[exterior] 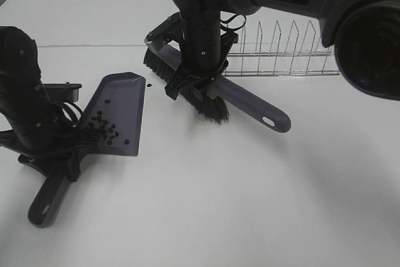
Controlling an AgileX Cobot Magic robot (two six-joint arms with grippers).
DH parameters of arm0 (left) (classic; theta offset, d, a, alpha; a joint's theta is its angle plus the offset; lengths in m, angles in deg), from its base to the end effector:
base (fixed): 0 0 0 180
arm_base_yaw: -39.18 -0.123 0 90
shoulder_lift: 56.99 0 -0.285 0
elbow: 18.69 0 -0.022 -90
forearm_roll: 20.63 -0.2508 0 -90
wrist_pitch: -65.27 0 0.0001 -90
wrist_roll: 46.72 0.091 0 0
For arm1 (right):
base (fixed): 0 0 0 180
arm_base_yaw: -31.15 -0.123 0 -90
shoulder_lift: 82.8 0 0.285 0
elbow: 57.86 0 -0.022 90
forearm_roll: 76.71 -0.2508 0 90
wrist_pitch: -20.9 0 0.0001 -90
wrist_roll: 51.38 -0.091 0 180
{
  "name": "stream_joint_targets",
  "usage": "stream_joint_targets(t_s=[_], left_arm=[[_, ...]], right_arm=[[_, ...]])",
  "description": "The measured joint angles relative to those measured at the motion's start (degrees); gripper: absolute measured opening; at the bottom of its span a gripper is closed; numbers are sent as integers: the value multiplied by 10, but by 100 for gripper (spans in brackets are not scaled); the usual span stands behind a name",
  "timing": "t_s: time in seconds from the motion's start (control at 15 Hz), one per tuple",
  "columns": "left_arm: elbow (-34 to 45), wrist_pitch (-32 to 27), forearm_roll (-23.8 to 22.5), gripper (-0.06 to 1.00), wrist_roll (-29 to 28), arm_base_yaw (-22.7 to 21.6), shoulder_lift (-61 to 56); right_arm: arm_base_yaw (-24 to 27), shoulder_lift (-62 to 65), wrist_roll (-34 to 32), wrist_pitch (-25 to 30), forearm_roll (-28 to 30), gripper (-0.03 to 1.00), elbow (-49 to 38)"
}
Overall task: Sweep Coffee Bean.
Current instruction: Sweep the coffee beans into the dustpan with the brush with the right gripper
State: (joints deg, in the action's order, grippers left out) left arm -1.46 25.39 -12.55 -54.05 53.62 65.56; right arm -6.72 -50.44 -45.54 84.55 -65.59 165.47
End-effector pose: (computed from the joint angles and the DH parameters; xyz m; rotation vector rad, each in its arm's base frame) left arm 0.3204 -0.0910 0.0953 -0.0251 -3.1270 0.1411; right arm 0.4110 0.2997 0.1473 -1.1644 2.6397 -0.1705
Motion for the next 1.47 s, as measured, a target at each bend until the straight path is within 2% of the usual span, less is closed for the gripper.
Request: stream_joint_targets(t_s=[0.13, 0.27, 0.33, 0.4, 0.53, 0.67, 0.87, 1.0, 1.2, 1.47], left_arm=[[0, 0, 0, 35, 0, 0, 0], [0, 0, 0, 35, 0, 0, 0], [0, 0, 0, 35, 0, 0, 0], [0, 0, 0, 35, 0, 0, 0], [0, 0, 0, 35, 0, 0, 0], [0, 0, 0, 35, 0, 0, 0], [0, 0, 0, 35, 0, 0, 0], [0, 0, 0, 35, 0, 0, 0], [0, 0, 0, 35, 0, 0, 0], [0, 0, 0, 35, 0, 0, 0]], right_arm=[[-6, -26, 4, 26, -5, 34, 45], [-28, -55, 42, 54, -22, 34, 90], [-28, -55, 42, 54, -22, 34, 90], [-54, -66, 62, 59, -28, 34, 103], [-79, -66, 65, 60, -29, 34, 103], [-89, -61, 42, 61, -23, 34, 103], [-72, -20, -18, 64, 45, 34, 103], [-45, 13, -30, 64, 61, 34, 103], [-2, 15, -2, 65, 56, 34, 104], [1, -27, 41, 64, 36, 34, 104]])
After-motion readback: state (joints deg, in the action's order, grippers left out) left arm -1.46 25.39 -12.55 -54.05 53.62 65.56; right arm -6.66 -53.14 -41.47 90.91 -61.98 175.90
